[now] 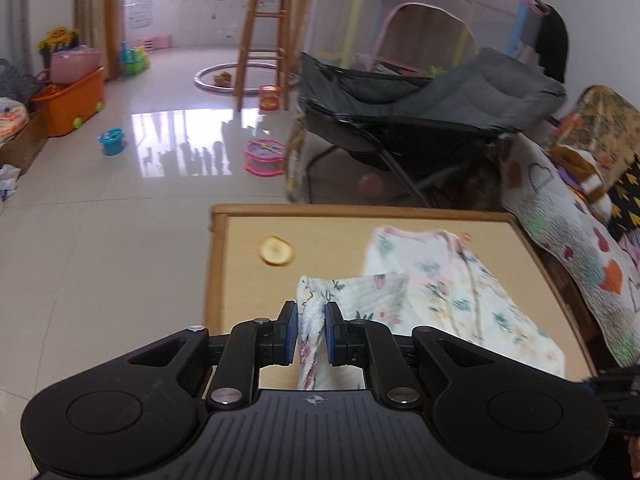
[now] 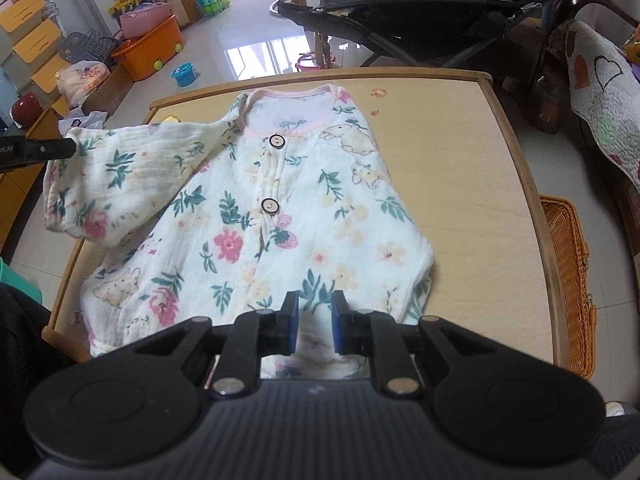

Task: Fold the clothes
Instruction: 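Grasp the garment's sleeve with the left tool and lift it, then lay the sleeve flat beside the garment body and open the left tool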

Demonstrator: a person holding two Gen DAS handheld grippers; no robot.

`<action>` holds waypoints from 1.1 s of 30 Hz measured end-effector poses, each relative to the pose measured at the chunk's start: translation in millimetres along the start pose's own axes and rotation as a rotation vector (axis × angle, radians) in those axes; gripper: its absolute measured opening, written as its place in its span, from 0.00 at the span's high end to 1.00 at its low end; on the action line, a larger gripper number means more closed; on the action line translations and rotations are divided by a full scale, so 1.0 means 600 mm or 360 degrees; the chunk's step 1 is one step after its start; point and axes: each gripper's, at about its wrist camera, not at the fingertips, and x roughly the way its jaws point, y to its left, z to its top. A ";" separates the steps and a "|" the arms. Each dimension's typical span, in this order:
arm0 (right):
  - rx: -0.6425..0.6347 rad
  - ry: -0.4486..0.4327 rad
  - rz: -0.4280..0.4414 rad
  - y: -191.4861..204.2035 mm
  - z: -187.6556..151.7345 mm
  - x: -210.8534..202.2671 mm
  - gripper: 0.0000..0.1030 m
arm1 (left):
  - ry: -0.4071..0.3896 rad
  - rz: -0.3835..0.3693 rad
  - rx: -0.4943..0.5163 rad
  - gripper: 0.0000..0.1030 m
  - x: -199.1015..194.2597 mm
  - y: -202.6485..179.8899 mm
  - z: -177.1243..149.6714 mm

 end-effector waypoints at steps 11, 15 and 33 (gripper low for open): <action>-0.0039 0.0006 -0.0020 -0.001 0.007 -0.002 0.84 | -0.0001 0.0193 -0.0010 0.86 0.012 0.061 0.034; -0.0050 0.0020 -0.0021 0.001 0.008 0.000 0.84 | 0.0037 0.0234 0.0020 0.86 0.029 0.078 0.046; -0.0457 0.0067 0.0063 0.045 0.003 -0.005 0.84 | 0.0150 0.0380 -0.0026 0.77 0.060 0.111 0.025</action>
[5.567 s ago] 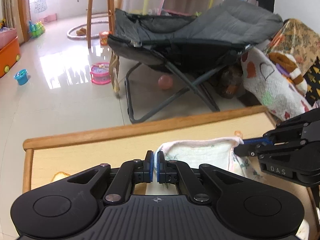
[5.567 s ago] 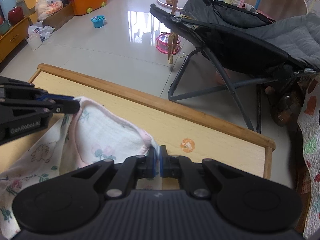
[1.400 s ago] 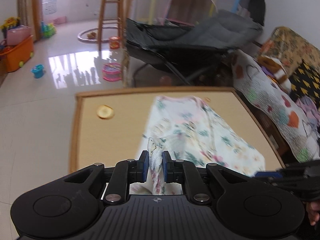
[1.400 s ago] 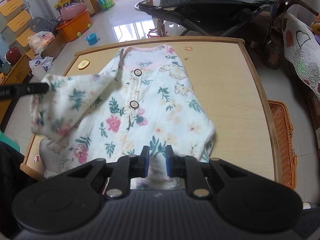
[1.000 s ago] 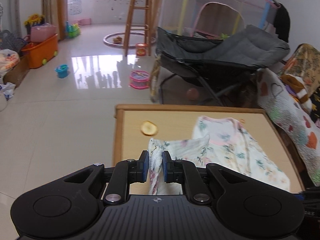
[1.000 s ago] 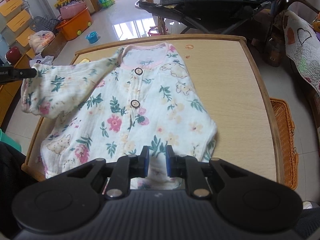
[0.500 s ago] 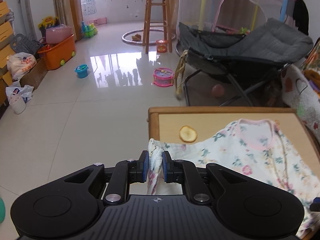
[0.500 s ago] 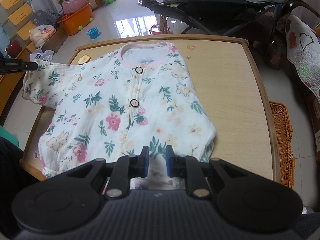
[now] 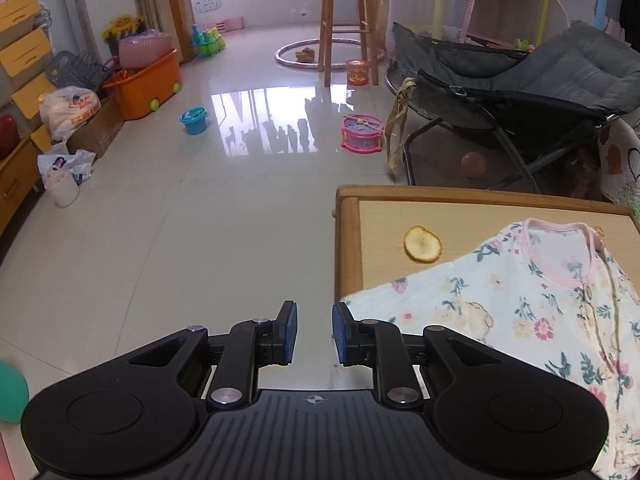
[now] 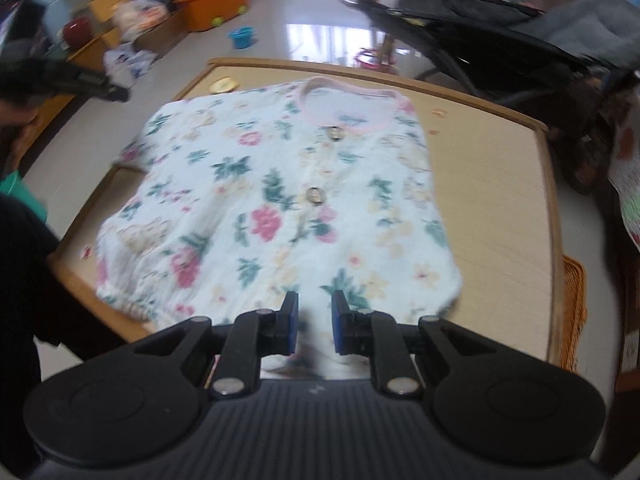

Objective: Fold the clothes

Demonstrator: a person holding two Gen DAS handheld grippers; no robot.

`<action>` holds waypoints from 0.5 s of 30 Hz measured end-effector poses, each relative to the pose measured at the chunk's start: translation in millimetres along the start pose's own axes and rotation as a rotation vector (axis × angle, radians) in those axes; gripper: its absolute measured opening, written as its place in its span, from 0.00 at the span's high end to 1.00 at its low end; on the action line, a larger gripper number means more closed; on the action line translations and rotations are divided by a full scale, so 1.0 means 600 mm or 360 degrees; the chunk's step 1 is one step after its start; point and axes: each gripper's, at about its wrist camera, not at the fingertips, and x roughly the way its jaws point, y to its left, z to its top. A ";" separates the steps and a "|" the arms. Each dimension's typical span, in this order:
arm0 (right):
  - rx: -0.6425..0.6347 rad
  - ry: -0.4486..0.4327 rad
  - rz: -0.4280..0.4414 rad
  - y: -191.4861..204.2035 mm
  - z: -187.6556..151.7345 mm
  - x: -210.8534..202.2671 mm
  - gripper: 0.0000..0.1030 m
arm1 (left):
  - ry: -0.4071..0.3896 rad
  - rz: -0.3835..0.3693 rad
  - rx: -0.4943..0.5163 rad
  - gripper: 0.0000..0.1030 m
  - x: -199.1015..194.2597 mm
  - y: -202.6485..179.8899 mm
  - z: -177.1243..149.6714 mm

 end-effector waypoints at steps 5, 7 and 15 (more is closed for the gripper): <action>-0.0114 0.0023 0.0067 0.034 0.002 0.010 0.84 | 0.0032 -0.0113 -0.0009 0.77 -0.001 -0.039 -0.017; -0.0147 0.0038 0.0074 0.045 0.004 0.016 0.84 | 0.0045 -0.0163 -0.0008 0.77 -0.005 -0.056 -0.029; -0.0186 0.0089 0.0054 0.064 0.008 0.033 0.84 | 0.0071 -0.0341 0.0016 0.56 -0.013 -0.123 -0.079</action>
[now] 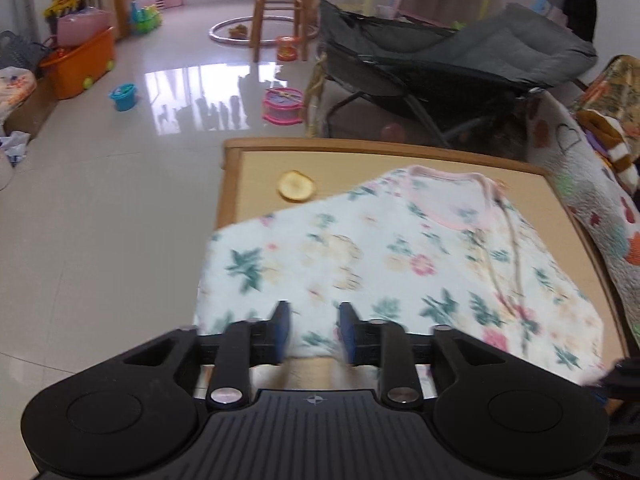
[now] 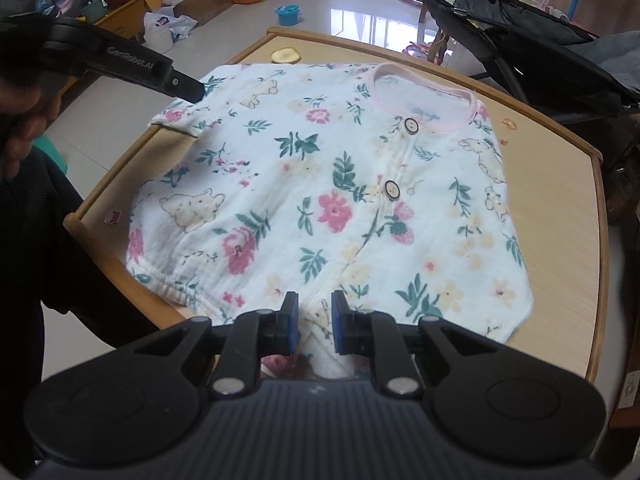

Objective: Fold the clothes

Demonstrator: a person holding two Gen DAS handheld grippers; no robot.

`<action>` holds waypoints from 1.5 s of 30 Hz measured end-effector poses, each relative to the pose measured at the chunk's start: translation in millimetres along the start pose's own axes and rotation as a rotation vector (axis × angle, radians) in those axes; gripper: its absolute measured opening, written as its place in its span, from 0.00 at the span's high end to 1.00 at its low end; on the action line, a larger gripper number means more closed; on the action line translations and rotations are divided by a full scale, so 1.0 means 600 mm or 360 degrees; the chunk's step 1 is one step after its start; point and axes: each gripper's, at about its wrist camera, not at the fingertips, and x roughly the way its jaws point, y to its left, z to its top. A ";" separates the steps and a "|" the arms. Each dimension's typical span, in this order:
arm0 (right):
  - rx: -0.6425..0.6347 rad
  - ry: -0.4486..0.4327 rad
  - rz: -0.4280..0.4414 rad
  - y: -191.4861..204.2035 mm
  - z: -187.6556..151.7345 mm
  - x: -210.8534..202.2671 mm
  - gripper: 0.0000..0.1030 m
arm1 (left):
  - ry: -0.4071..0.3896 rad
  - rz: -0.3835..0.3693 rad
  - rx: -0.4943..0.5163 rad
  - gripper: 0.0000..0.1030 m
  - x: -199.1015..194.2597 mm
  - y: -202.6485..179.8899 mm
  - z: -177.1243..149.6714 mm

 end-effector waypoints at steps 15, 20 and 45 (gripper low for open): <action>-0.0028 0.0019 -0.0078 0.012 -0.005 0.013 0.84 | -0.0015 -0.0129 -0.0002 0.54 -0.021 -0.069 -0.069; -0.0032 0.0029 -0.0091 0.014 -0.005 0.016 0.84 | -0.0010 -0.0148 0.0002 0.54 -0.027 -0.077 -0.090; -0.0030 -0.0102 -0.0173 -0.001 0.017 -0.032 0.97 | 0.0036 -0.0114 0.0012 0.54 -0.040 -0.073 -0.101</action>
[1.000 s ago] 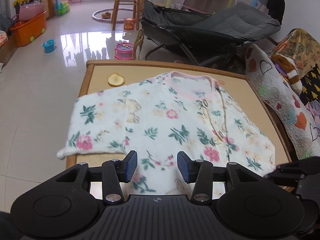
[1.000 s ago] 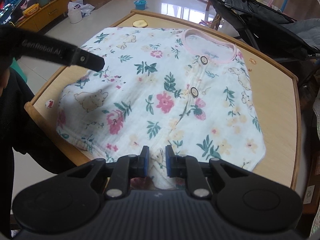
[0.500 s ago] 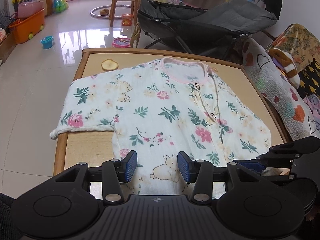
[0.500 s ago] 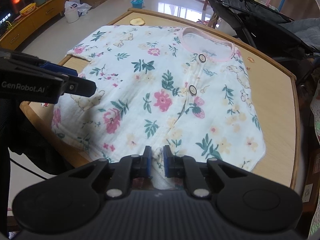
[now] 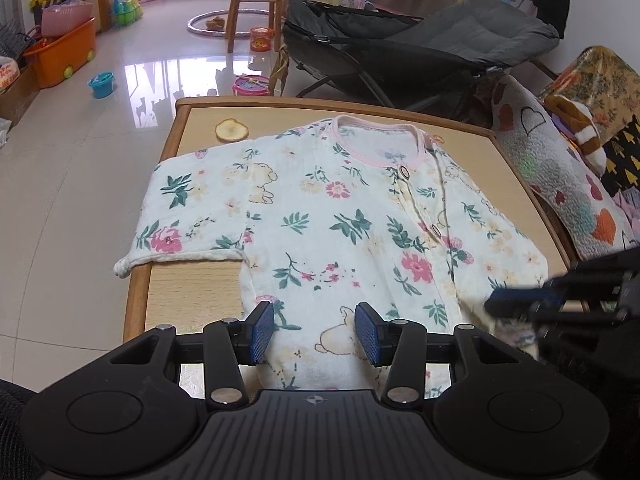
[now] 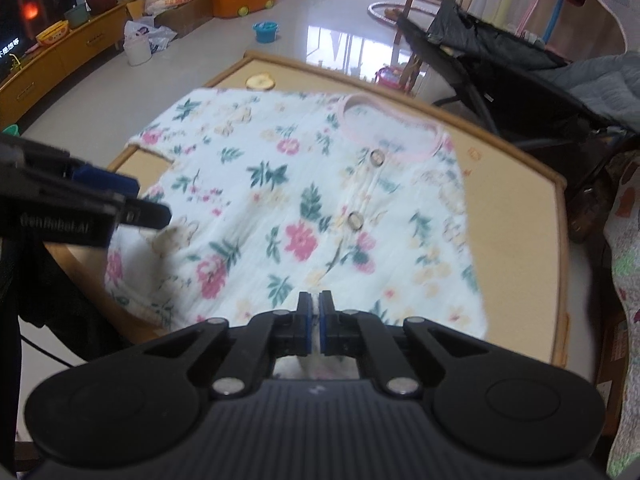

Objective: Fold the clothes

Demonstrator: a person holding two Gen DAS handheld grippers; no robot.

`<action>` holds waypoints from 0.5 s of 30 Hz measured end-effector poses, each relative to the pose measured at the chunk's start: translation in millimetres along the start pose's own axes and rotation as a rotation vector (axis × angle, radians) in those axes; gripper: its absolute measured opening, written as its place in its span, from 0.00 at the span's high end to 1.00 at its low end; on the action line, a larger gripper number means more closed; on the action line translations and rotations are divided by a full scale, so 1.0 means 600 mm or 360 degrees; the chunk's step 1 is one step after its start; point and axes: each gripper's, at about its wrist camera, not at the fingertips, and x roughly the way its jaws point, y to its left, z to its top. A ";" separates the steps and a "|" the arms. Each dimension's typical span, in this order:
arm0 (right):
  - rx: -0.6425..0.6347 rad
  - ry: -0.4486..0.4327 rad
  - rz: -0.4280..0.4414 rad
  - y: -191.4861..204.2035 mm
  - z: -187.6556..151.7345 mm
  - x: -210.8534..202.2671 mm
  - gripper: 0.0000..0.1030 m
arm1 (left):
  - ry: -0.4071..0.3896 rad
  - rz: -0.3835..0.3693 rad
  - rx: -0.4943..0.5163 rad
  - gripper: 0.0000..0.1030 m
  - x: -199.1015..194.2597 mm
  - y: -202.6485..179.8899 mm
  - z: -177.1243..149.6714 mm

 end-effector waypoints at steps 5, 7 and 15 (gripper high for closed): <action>0.0004 -0.0044 -0.0047 -0.023 0.011 -0.020 0.97 | -0.0043 0.0016 0.0011 0.54 -0.011 -0.007 0.000; 0.0030 -0.0063 -0.0079 -0.038 0.016 -0.027 0.97 | -0.0056 0.0021 0.0006 0.54 -0.016 -0.008 0.001; 0.0095 -0.0069 -0.0166 -0.096 0.029 -0.039 0.97 | -0.0032 0.0008 0.0012 0.54 -0.021 -0.012 -0.001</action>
